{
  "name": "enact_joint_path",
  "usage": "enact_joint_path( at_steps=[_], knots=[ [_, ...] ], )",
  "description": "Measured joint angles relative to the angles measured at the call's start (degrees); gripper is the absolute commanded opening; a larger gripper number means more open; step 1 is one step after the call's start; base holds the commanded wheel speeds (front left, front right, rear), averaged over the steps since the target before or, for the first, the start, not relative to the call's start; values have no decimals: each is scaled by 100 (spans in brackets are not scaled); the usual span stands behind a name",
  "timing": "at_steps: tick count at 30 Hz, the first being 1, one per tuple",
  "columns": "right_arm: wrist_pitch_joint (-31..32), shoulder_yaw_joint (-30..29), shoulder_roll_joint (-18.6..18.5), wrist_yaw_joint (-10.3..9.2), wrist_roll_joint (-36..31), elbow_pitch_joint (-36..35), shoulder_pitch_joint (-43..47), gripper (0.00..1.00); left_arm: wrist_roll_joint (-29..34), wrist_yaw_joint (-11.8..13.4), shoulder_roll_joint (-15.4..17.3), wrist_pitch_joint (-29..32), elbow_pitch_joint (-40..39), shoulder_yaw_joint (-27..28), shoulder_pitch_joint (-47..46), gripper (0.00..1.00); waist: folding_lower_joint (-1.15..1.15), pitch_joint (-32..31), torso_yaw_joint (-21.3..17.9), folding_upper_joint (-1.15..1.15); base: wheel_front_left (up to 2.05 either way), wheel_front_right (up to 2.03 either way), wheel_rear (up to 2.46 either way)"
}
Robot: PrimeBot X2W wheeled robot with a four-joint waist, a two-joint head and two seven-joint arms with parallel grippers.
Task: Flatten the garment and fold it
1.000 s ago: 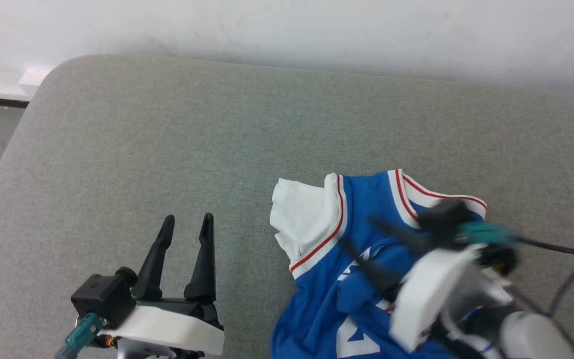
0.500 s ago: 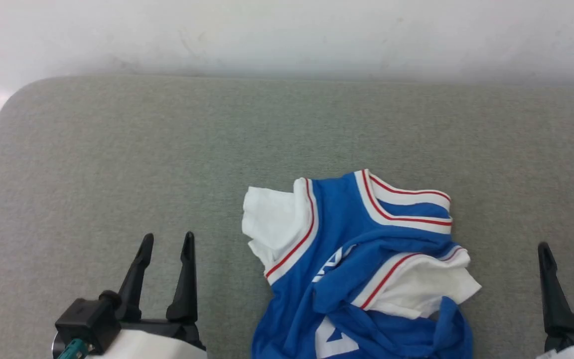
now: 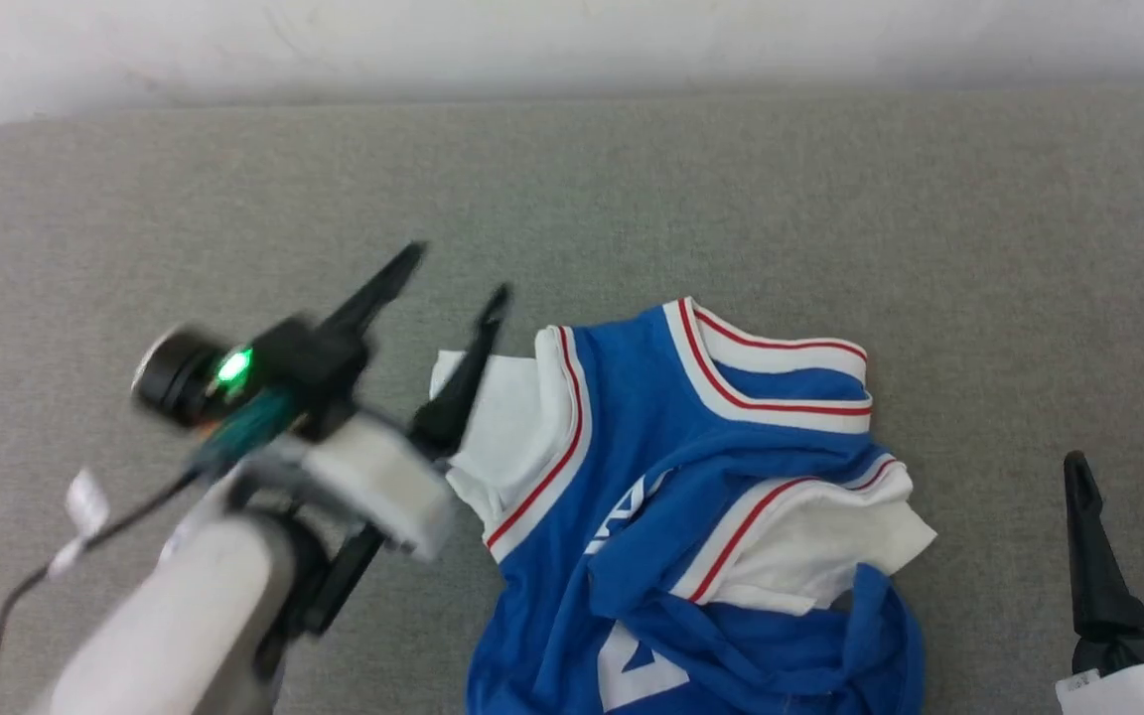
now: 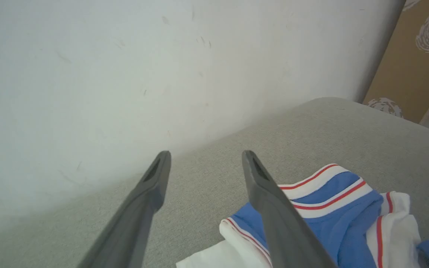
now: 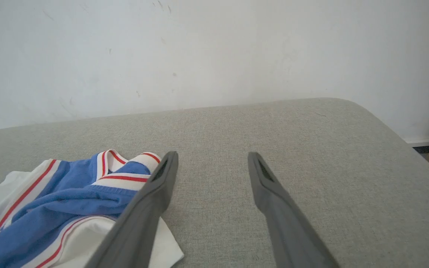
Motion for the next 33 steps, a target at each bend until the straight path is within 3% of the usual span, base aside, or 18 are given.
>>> enact_joint_path(
  at_steps=[8, 18, 19, 20, 24, 28, 33],
  knots=[
    [64, 135, 1, 0, -36, -8, -132, 100, -124, -806, -466, 1428, 1443, -804, -1337, 100, 1, 403, -158, 0, 0, 0, 0],
    [159, 236, 1, 0, -104, -68, -349, 100, -211, -1027, -498, 2452, 2814, -1232, -1806, 98, -2, 847, -438, 0, 0, 0, 0],
    [159, 229, 0, 0, -103, -69, -353, 100, -244, -1066, -504, 2485, 2832, -1233, -1856, 83, -2, 881, -463, 0, 0, 0, 0],
    [159, 218, 0, 0, -103, -67, -353, 100, -302, -1085, -525, 2481, 2833, -1217, -1889, 0, -2, 912, -485, 0, 0, 0, 0],
    [163, 143, -3, 0, -103, -38, -353, 100, -470, -1040, -720, 2292, 2844, -1096, -1906, 0, -1, 947, -488, 0, 0, 0, 0],
    [201, 148, 0, 0, -102, 21, -369, 100, -799, -646, -686, 1934, 2718, -553, -1759, 0, 0, 836, -430, 0, 0, 0, 0],
    [216, 115, 0, 0, -85, 108, -375, 100, -1241, 5, -137, 1495, 2094, 452, -1061, 0, -1, 586, -289, 0, 0, 0, 0]
  ],
)
